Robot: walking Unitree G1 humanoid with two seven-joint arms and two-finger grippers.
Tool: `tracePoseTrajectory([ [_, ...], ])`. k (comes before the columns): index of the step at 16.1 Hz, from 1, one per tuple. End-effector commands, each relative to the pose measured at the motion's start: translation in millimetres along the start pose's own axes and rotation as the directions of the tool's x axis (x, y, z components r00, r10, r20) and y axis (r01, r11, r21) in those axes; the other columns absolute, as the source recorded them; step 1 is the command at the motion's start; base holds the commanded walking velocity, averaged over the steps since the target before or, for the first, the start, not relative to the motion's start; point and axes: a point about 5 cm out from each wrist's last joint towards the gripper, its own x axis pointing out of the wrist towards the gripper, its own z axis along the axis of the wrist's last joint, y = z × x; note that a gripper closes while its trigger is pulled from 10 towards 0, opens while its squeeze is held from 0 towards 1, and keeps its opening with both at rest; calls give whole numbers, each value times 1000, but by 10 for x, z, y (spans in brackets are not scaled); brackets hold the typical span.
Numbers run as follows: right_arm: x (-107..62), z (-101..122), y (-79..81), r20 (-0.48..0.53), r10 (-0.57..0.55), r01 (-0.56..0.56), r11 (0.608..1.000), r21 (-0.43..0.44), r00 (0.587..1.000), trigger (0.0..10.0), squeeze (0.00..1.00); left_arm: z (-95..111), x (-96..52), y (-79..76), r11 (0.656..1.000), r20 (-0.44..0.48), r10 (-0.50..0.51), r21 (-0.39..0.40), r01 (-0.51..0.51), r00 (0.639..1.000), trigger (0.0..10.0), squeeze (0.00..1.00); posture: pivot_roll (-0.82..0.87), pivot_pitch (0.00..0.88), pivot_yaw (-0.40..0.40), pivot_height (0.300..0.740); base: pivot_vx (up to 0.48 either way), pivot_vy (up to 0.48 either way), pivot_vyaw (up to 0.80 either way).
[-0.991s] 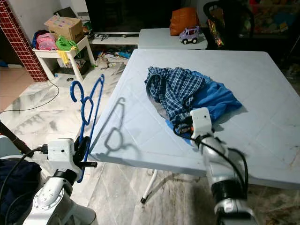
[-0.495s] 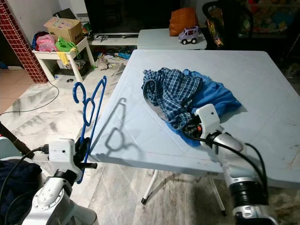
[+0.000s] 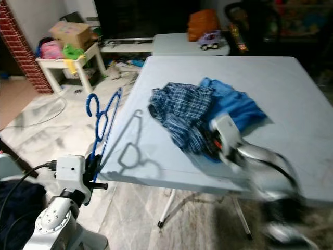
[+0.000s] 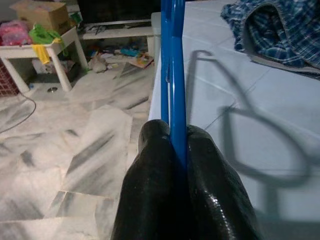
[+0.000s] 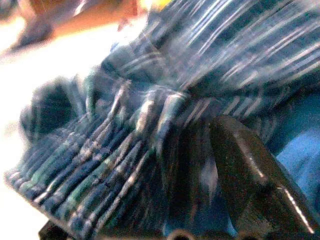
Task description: Hang hanger
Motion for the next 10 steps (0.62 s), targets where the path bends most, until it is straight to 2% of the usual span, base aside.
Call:
tracePoseTrajectory([
  [1, 60, 359, -233, 156, -260, 234, 958, 163, 953, 10000, 1000, -66, -1, -5, 1000, -40, -4, 14, 5, 999, 10000, 0, -43, 0, 57, 740, 0, 0, 0],
  [2, 31, 488, -371, 235, -438, 360, 880, 309, 868, 10000, 1000, -68, -3, 6, 1000, -42, 7, 17, -7, 999, 10000, 0, -36, 0, 54, 740, 0, 0, 0],
  [3, -30, 503, -483, 230, -567, 443, 791, 422, 791, 10000, 1000, -75, -10, 23, 1000, -47, 16, 19, -15, 999, 10000, 0, -36, 0, 54, 740, 0, 0, 0],
  [4, -94, 442, -578, 174, -664, 523, 700, 485, 727, 10000, 1000, -82, -16, 34, 1000, -50, 19, 19, -19, 999, 10000, 0, -36, 0, 54, 740, 0, 0, 0],
  [5, -164, 328, -644, 104, -715, 615, 658, 434, 691, 10000, 1000, -90, -25, 36, 1000, -54, 21, 19, -20, 998, 10000, 0, -32, 0, 50, 740, 0, 0, 0],
  [6, -133, 272, -596, 76, -668, 629, 727, 275, 740, 10000, 1000, -96, -28, 33, 1000, -57, 21, 19, -20, 998, 10000, 0, -33, 0, 48, 740, 0, 0, 0],
  [7, -36, 193, -499, 23, -579, 566, 804, 185, 815, 10000, 1000, -110, -28, 19, 1000, -65, 17, 21, -15, 998, 10000, 0, -36, 0, 48, 740, 0, 0, 0],
  [8, 9, 142, -433, -14, -512, 510, 852, 115, 859, 10000, 1000, -117, -26, 11, 1000, -70, 12, 20, -10, 997, 10000, 0, -36, 0, 48, 740, 0, 0, 0],
  [9, 28, 112, -399, -34, -482, 483, 872, 80, 876, 10000, 1000, -119, -26, 8, 1000, -72, 9, 18, -8, 997, 10000, 0, -36, 0, 48, 740, 0, 0, 0],
  [10, 28, 42, -272, -76, -333, 334, 942, 2, 940, 10000, 1000, -125, -25, -7, 1000, -77, -2, 17, 3, 997, 10000, 0, -43, 0, 49, 740, 0, 0, 0],
])
